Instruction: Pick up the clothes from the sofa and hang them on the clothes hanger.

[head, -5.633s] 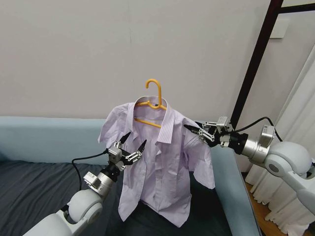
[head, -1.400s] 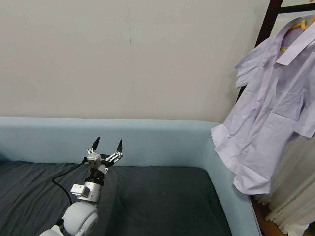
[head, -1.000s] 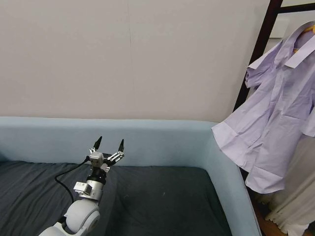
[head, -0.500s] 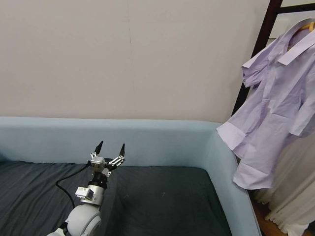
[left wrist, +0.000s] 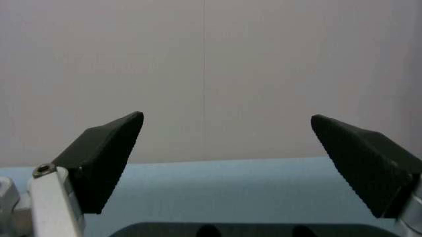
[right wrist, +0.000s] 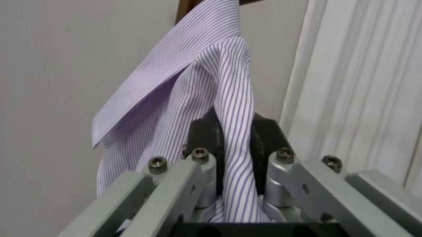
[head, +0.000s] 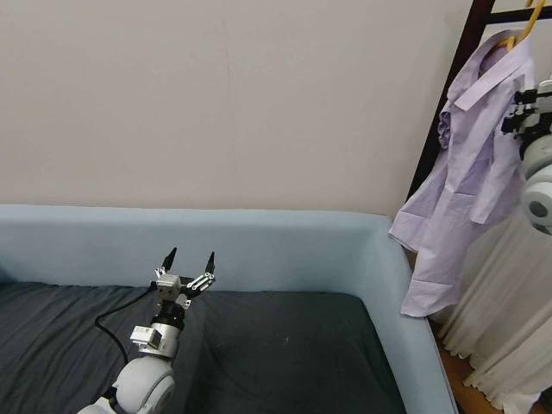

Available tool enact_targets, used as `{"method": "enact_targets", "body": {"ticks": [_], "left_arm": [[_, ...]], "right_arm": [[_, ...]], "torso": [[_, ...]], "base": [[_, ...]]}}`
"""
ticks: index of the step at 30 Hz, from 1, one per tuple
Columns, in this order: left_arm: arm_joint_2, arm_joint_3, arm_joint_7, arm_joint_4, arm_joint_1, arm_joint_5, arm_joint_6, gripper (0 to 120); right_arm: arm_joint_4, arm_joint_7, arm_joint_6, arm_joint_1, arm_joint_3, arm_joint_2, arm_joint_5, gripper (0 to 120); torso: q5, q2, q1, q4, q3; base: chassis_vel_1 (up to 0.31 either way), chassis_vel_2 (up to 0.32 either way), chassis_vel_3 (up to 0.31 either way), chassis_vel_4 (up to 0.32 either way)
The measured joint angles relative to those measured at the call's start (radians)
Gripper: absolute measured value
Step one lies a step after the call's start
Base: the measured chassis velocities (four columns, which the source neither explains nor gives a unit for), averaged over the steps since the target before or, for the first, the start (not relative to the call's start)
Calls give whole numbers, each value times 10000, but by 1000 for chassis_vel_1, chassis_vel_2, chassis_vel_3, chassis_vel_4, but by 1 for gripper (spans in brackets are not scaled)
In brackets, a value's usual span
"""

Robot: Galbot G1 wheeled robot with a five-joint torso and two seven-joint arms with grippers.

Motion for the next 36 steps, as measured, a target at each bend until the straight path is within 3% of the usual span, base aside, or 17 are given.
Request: {"method": "enact_targets", "body": {"ticks": [8, 36], "left_arm": [[123, -47, -4, 250, -79, -35, -125, 100], [-4, 110, 11, 459, -323, -39, -276, 100]], "right_arm": [[-1494, 526, 3, 1379, -1327, 596, -407, 8], [-4041, 2194, -306, 3867, -3286, 2437, -81, 8]], "torso": [[1, 0, -1, -2, -1], [2, 1, 0, -4, -1]], "base": [[0, 0, 0, 0], [0, 0, 0, 0]]}}
